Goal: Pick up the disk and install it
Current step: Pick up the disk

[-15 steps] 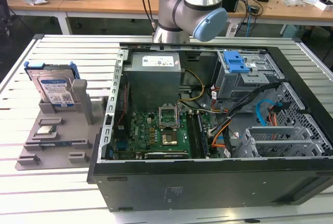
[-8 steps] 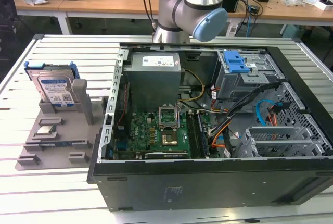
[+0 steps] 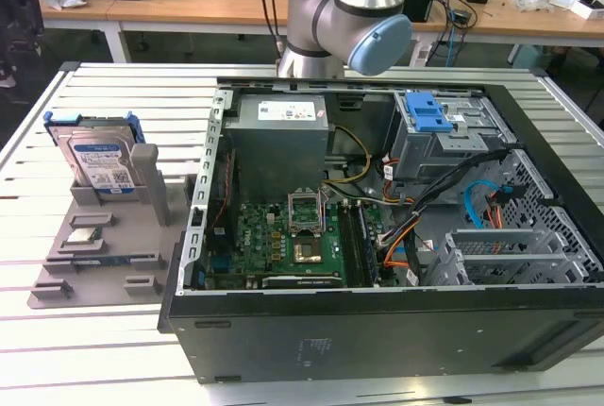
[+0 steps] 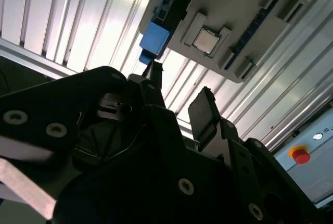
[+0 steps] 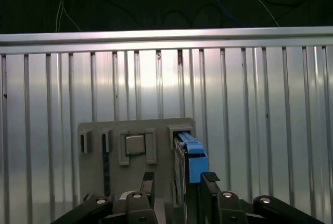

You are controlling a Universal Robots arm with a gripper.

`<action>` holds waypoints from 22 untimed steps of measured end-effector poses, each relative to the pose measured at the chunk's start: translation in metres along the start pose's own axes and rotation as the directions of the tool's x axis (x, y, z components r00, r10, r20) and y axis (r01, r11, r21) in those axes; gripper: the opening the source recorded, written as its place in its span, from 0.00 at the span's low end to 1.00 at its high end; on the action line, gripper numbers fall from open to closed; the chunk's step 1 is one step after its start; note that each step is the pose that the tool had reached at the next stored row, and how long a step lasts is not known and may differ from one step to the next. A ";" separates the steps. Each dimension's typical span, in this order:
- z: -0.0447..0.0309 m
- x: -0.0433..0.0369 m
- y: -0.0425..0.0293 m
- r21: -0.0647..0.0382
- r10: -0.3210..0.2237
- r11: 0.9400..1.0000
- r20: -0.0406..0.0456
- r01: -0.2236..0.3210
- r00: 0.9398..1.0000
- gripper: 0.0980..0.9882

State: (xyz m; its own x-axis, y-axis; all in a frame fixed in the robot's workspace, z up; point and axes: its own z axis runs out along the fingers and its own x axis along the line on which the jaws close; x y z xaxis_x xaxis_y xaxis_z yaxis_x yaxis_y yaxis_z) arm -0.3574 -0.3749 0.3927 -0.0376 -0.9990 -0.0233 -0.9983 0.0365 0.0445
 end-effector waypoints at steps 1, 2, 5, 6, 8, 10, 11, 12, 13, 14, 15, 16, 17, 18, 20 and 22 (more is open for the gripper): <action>0.0000 -0.0013 -0.0007 0.000 0.000 1.000 0.000 0.000 1.000 0.43; 0.0000 -0.0033 -0.0017 0.000 0.000 1.000 0.000 0.000 1.000 0.43; 0.0000 -0.0107 -0.0043 0.000 -0.001 1.000 0.000 0.001 1.000 0.43; 0.0000 -0.0113 -0.0045 0.000 -0.001 1.000 0.000 0.001 1.000 0.43; 0.0007 -0.0115 -0.0048 0.000 -0.001 1.000 0.000 0.001 1.000 0.43; 0.0031 -0.0115 -0.0050 0.000 -0.001 1.000 0.000 0.001 1.000 0.43; 0.0042 -0.0115 -0.0051 0.000 -0.001 1.000 0.000 0.001 1.000 0.43; 0.0047 -0.0115 -0.0051 0.000 -0.001 1.000 0.000 0.001 1.000 0.43; 0.0051 -0.0115 -0.0052 0.000 -0.001 1.000 0.000 0.001 1.000 0.43; 0.0056 -0.0115 -0.0052 0.000 -0.001 1.000 0.000 0.001 1.000 0.43; 0.0060 -0.0115 -0.0052 0.000 -0.001 1.000 0.000 0.001 1.000 0.43; 0.0068 -0.0115 -0.0053 0.000 -0.001 1.000 0.000 0.001 1.000 0.43; 0.0074 -0.0115 -0.0054 0.000 -0.001 1.000 0.000 0.001 1.000 0.43; 0.0078 -0.0114 -0.0054 0.000 -0.001 1.000 0.000 0.001 1.000 0.43; 0.0089 -0.0114 -0.0055 0.000 -0.001 1.000 0.000 0.001 1.000 0.43; 0.0106 -0.0114 -0.0056 0.000 -0.001 1.000 0.000 0.001 1.000 0.43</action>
State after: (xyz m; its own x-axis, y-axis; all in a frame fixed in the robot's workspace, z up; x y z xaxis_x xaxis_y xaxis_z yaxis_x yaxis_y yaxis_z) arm -0.3518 -0.3635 0.3821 -0.0369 -0.9990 -0.0233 -0.9984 0.0358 0.0446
